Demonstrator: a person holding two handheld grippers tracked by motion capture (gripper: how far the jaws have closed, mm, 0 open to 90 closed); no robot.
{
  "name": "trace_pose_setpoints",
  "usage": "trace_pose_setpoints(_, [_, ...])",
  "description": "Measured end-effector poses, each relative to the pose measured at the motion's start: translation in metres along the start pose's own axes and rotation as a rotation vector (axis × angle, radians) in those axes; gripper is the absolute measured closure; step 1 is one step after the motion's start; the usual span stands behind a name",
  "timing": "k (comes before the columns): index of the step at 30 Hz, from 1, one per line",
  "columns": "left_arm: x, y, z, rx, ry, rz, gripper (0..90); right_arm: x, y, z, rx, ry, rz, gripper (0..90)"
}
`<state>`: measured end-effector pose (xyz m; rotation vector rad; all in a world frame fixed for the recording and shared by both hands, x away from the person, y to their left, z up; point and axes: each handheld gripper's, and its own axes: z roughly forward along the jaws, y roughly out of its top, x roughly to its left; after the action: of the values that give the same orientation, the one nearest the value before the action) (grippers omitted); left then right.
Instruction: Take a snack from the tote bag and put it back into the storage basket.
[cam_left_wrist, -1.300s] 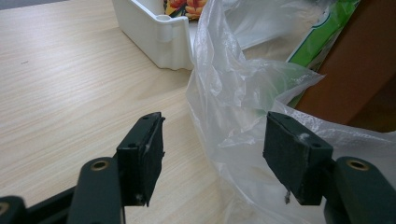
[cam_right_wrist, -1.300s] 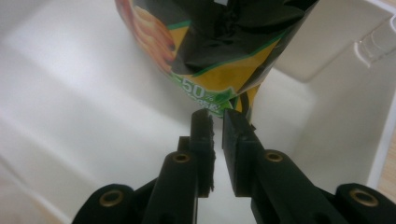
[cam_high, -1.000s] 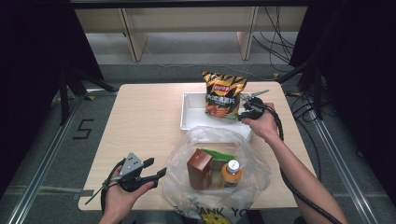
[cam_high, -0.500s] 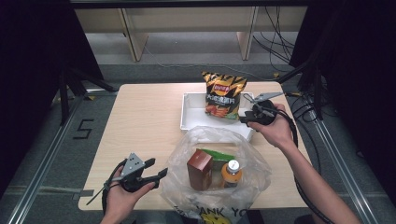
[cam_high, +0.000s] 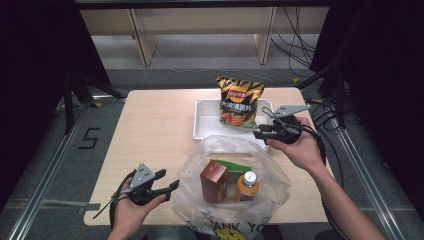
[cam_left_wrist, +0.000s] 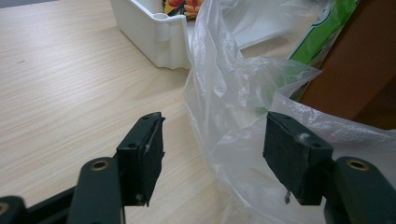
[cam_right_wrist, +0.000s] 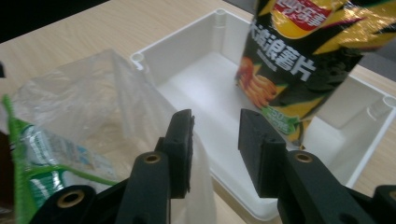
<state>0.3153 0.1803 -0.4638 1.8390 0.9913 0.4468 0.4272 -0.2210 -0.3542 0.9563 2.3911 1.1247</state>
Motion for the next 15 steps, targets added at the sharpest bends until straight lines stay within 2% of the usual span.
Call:
trace_pose_setpoints(2, [0.000,0.000,0.000,0.002,0.002,-0.006,37.2,0.006,0.001,-0.001,-0.010,0.016,-0.022,67.2])
trace_pose_setpoints(5, [0.000,0.000,0.000,-0.009,-0.004,-0.007,37.2,0.017,0.003,-0.001,-0.001,0.040,-0.024,68.0])
trace_pose_setpoints(6, [0.000,0.000,-0.001,-0.008,0.004,-0.009,37.2,0.017,0.003,-0.001,0.002,0.053,-0.061,68.3])
trace_pose_setpoints(8, [0.000,0.000,-0.001,-0.009,0.001,-0.004,37.2,0.024,0.004,0.001,0.007,0.043,-0.037,68.7])
trace_pose_setpoints(10, [0.001,0.000,-0.001,-0.008,0.002,0.005,37.2,0.026,0.004,0.001,0.001,0.050,-0.042,69.1])
trace_pose_setpoints(11, [0.001,0.000,-0.001,-0.009,-0.004,-0.005,37.2,0.026,0.004,0.000,0.026,0.058,-0.043,69.4])
trace_pose_setpoints(13, [0.000,0.000,-0.001,-0.006,0.002,0.003,37.2,0.028,0.004,0.001,0.015,0.070,-0.053,69.9])
trace_pose_setpoints(14, [-0.001,0.000,-0.001,-0.007,0.000,-0.008,37.2,0.030,0.004,0.001,0.019,0.069,-0.042,69.9])
trace_pose_setpoints(15, [-0.001,0.001,-0.002,-0.009,-0.002,-0.006,37.1,0.029,0.005,0.001,0.030,0.083,-0.064,70.0])
